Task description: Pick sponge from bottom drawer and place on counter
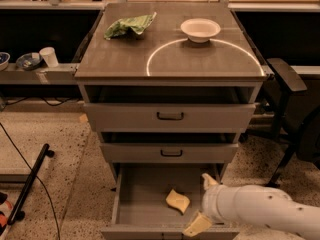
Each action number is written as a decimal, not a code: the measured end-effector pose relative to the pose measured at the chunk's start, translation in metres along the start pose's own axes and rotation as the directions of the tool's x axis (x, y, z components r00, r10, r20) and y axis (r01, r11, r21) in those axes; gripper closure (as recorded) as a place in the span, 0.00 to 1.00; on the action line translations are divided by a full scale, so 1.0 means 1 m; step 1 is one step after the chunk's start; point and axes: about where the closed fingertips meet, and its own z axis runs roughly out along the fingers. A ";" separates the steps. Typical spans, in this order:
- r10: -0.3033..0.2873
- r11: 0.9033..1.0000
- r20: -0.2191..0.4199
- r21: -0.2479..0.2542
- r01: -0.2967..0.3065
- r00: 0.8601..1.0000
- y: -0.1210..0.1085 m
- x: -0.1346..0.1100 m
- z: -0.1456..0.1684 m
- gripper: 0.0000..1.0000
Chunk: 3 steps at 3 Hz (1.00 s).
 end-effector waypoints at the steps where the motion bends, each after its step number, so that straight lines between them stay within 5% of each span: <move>1: -0.058 0.998 0.088 -0.016 0.060 0.994 0.002 -0.015 0.073 0.00; 2: -0.015 1.000 0.147 -0.007 0.016 0.989 0.008 -0.011 0.114 0.00; 3: -0.024 1.000 0.149 -0.017 0.026 0.989 0.010 -0.015 0.113 0.00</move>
Offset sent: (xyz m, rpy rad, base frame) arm 0.0331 0.0511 -0.0581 0.0718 -0.0642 0.0712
